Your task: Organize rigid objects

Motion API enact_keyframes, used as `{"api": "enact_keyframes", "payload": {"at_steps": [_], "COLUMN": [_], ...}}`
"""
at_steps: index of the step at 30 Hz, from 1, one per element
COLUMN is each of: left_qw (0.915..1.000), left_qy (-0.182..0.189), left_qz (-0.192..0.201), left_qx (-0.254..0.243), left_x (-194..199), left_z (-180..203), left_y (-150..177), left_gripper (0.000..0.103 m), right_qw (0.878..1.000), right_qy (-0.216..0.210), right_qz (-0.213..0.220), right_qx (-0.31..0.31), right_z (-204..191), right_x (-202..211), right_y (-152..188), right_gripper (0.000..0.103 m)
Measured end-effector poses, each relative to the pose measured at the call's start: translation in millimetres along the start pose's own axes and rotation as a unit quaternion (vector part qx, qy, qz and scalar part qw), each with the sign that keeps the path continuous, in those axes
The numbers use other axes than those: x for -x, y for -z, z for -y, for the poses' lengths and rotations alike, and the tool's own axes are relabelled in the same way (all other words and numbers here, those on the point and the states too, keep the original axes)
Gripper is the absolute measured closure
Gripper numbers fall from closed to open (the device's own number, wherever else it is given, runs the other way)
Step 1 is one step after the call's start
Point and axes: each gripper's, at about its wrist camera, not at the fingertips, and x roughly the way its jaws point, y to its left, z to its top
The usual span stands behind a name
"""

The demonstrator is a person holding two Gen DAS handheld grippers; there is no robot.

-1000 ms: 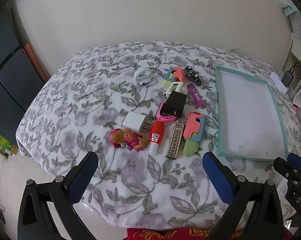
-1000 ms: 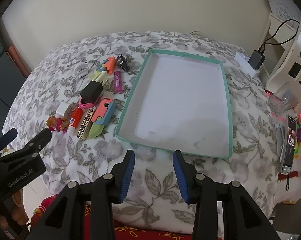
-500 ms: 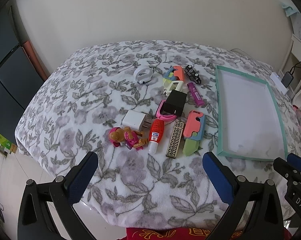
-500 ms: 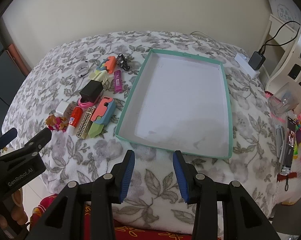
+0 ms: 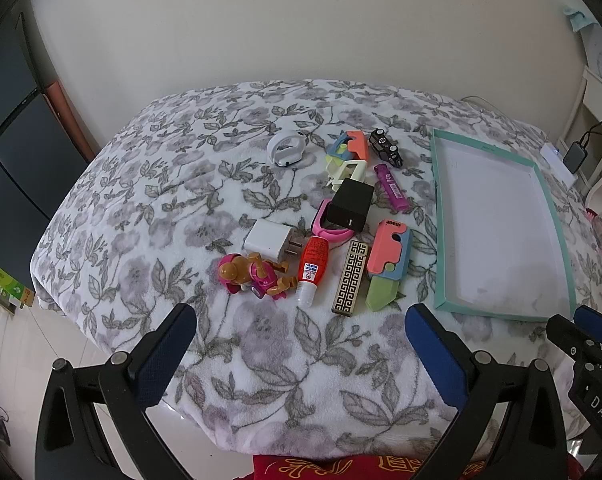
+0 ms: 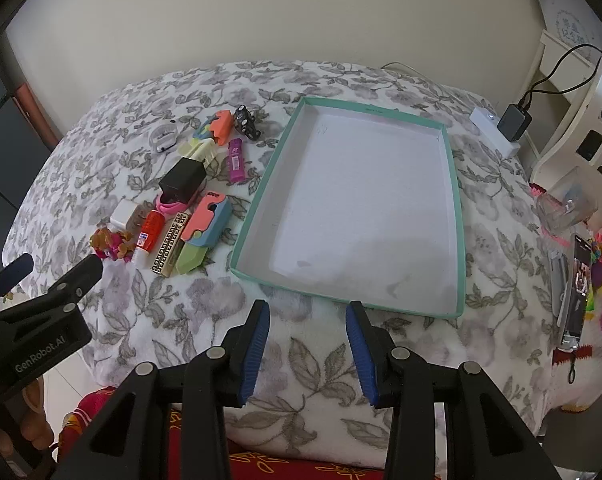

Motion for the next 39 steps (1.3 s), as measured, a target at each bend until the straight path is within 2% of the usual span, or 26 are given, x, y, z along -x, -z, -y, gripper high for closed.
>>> {"api": "enact_keyframes", "payload": {"at_steps": [30, 39], "left_qw": [1.0, 0.9996], "left_qy": [0.001, 0.017], "left_qz": [-0.005, -0.019], "left_qx": [0.002, 0.011], "left_x": [-2.1, -6.7], "left_z": [-0.9, -4.3], "left_y": [3.7, 0.8], "left_gripper": [0.0, 0.0], "right_qw": [1.0, 1.0], "right_qy": [0.001, 0.001], "right_qz": [-0.001, -0.006], "right_qx": [0.001, 0.001], "right_z": [-0.4, -0.9], "right_x": [-0.6, -2.5], "right_y": [-0.6, 0.1], "right_gripper": [0.06, 0.06]}}
